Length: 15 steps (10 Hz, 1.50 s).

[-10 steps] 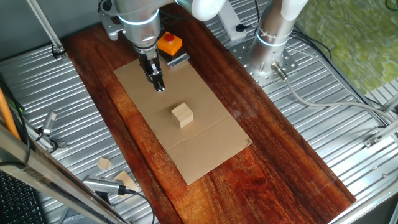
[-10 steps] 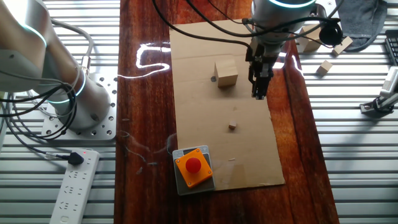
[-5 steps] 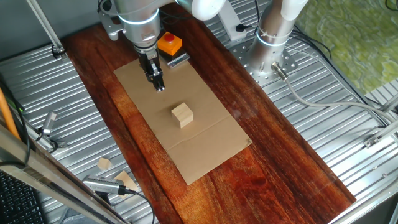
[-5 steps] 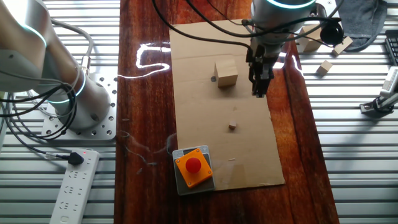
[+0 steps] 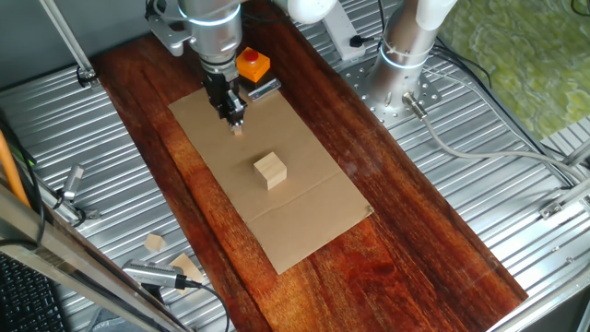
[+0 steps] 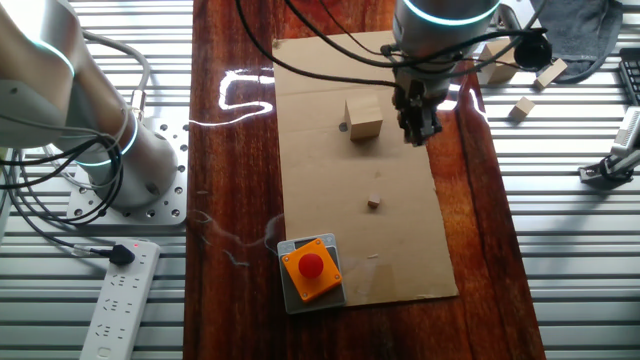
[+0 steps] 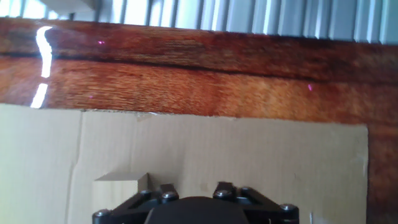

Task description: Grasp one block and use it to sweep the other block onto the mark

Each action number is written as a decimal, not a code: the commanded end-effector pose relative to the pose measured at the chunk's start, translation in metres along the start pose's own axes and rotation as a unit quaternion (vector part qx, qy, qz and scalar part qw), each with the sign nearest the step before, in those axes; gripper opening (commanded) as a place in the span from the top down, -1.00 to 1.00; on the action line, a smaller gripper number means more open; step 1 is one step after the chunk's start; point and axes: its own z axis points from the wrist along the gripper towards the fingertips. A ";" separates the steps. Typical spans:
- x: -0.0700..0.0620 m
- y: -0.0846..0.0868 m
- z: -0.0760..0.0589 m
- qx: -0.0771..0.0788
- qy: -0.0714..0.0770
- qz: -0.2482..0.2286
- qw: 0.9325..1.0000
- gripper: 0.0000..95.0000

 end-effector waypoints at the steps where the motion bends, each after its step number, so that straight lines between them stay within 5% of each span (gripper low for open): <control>1: 0.000 0.000 0.000 0.000 0.000 0.000 1.000 1.00; 11: 0.000 0.000 0.000 -0.002 0.012 0.005 1.000 1.00; 15: 0.017 -0.026 0.018 -0.017 0.016 0.004 1.000 1.00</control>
